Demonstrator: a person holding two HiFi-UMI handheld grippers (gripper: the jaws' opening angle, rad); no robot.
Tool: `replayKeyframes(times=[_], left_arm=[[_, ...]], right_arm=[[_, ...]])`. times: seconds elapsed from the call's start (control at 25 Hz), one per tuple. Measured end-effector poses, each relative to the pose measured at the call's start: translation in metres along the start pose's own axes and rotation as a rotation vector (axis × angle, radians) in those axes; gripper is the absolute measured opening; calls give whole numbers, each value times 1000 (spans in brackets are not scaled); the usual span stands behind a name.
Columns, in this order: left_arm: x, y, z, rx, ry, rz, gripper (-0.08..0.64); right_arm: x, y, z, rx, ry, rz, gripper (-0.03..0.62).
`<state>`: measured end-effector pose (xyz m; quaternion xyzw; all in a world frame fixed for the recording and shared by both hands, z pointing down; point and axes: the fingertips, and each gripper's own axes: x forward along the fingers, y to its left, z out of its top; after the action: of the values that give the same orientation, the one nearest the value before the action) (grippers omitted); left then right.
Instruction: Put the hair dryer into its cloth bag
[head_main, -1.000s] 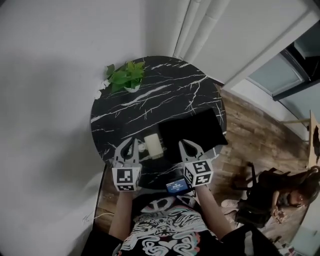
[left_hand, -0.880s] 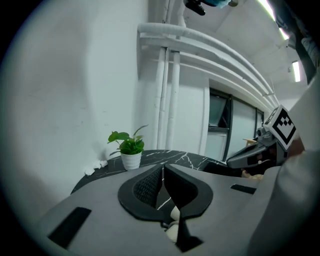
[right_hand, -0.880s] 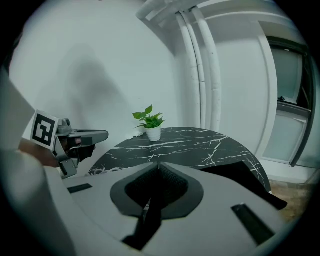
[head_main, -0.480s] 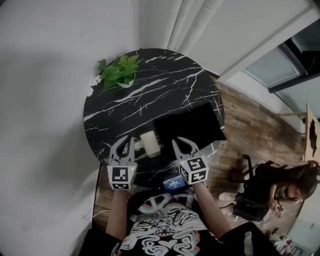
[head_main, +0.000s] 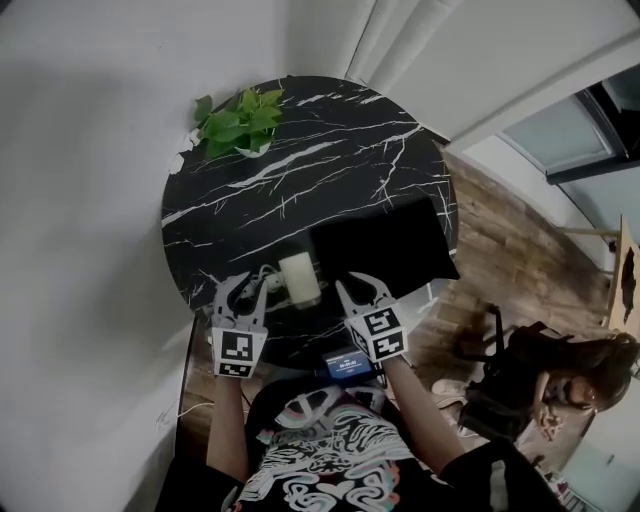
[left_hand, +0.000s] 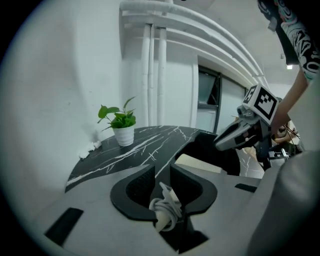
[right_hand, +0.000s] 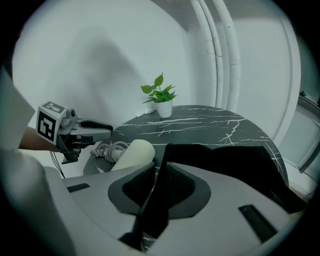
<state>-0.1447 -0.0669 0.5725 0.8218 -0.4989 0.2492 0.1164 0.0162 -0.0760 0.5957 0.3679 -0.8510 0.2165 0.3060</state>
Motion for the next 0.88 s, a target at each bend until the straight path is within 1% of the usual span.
replayKeyframes(times=[0.08,0.24,0.36,0.48,0.68,0.72,0.76,0.8,0.88], left_arm=[[3,-4,-13,32,44,-34,122],[9,-10,-35,120,120,-77,203],[16,-15,-46,159,162,-108,261],[21,-19,-56,189,199,-130,289],[26,-24,-68,280,270,-158,315],[27,-25,-70,294,283,-162,319],[28,-25,-71,300,292,-164,322],[28,-25,-70,298,295,-164,323],[29,-24,-69,291,297,-160,323]], right_arm=[[10,2,-10,-17,43,12,43],[27,8,-31,-36,134,40,123],[37,10,-41,-98,192,31,146],[44,4,-47,-181,227,-19,144],[53,6,-55,-224,289,4,144],[53,5,-56,-231,292,-1,131],[52,4,-54,-234,287,-11,50],[51,2,-51,-231,277,-20,33],[48,0,-43,-204,251,-28,29]])
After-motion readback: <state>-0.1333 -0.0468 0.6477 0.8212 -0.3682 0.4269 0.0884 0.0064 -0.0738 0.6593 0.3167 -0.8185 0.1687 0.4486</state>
